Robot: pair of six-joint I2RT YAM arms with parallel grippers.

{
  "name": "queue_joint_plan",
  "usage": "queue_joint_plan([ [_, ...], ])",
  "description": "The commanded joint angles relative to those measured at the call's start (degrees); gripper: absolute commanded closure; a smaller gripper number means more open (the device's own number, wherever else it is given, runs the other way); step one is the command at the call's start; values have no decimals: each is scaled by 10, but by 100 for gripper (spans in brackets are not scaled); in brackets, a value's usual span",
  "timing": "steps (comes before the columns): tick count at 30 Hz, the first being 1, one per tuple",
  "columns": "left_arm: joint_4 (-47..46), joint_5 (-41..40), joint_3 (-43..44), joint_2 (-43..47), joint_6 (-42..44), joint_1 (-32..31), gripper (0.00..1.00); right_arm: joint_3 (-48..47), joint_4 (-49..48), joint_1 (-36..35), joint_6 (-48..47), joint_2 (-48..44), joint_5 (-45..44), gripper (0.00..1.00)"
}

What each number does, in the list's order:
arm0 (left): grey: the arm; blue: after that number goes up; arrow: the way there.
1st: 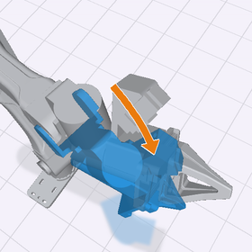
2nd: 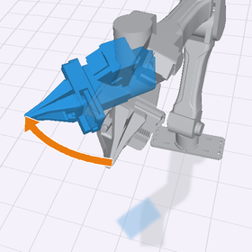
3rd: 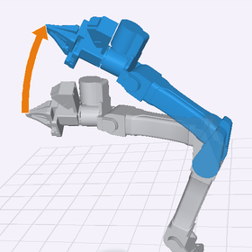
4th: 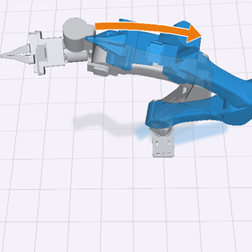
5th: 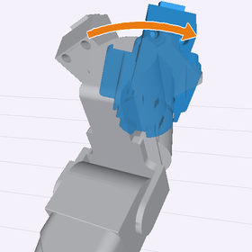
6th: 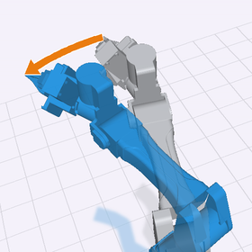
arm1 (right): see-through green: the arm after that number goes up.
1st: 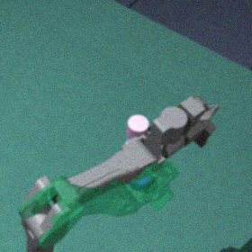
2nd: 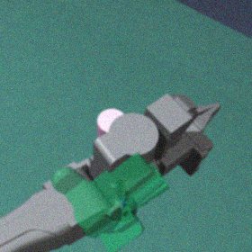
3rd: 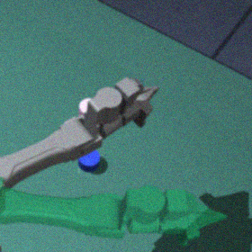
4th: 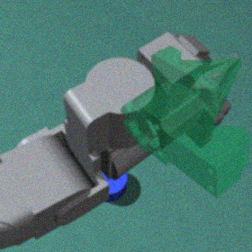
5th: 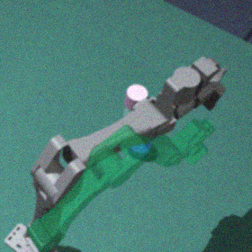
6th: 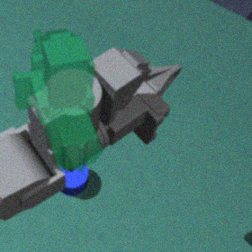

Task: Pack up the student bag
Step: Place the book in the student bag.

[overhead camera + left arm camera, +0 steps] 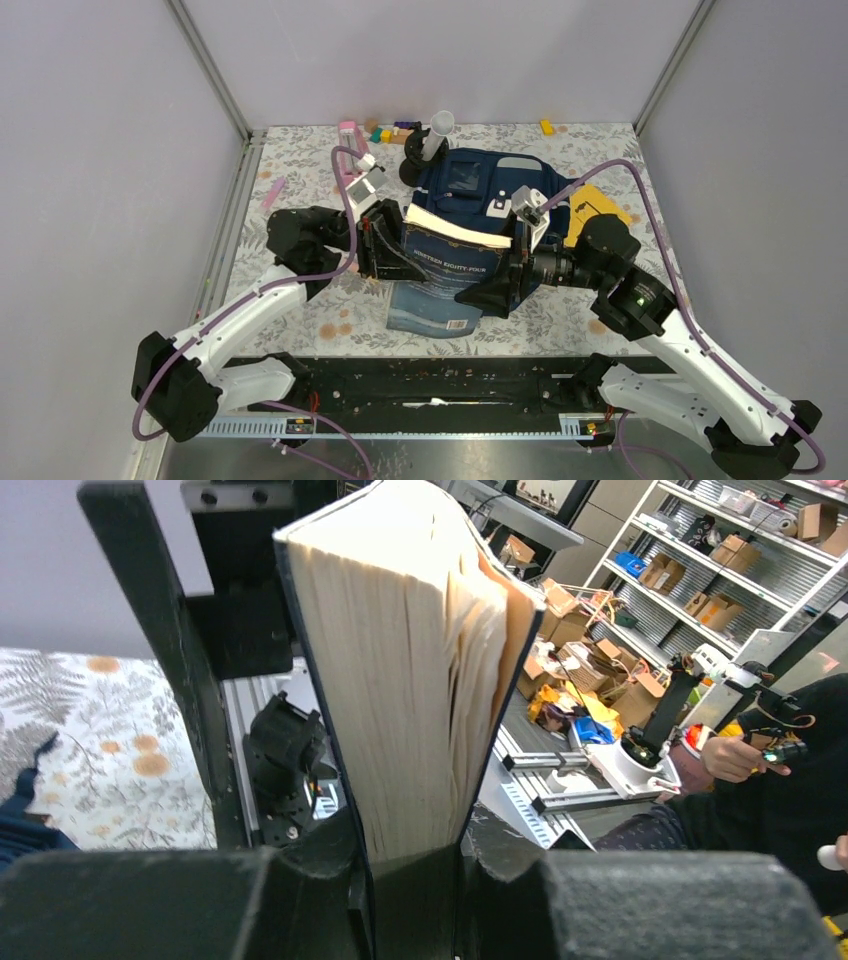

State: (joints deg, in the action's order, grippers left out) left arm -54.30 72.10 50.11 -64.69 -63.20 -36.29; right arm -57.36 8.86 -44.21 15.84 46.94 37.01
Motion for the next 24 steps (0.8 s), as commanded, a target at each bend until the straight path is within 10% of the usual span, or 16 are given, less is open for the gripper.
queue_joint_plan([
  [1,-167,-66,20,15,-65,6,100,39,-107,-3,62,-10,-10,7],
  [11,30,-83,35,38,74,6,100,50,-258,-3,154,10,42,21],
  [18,192,-108,54,51,191,7,98,49,-228,-3,153,10,22,87],
  [24,532,-216,109,90,454,8,3,26,-32,-2,80,-49,-184,100],
])
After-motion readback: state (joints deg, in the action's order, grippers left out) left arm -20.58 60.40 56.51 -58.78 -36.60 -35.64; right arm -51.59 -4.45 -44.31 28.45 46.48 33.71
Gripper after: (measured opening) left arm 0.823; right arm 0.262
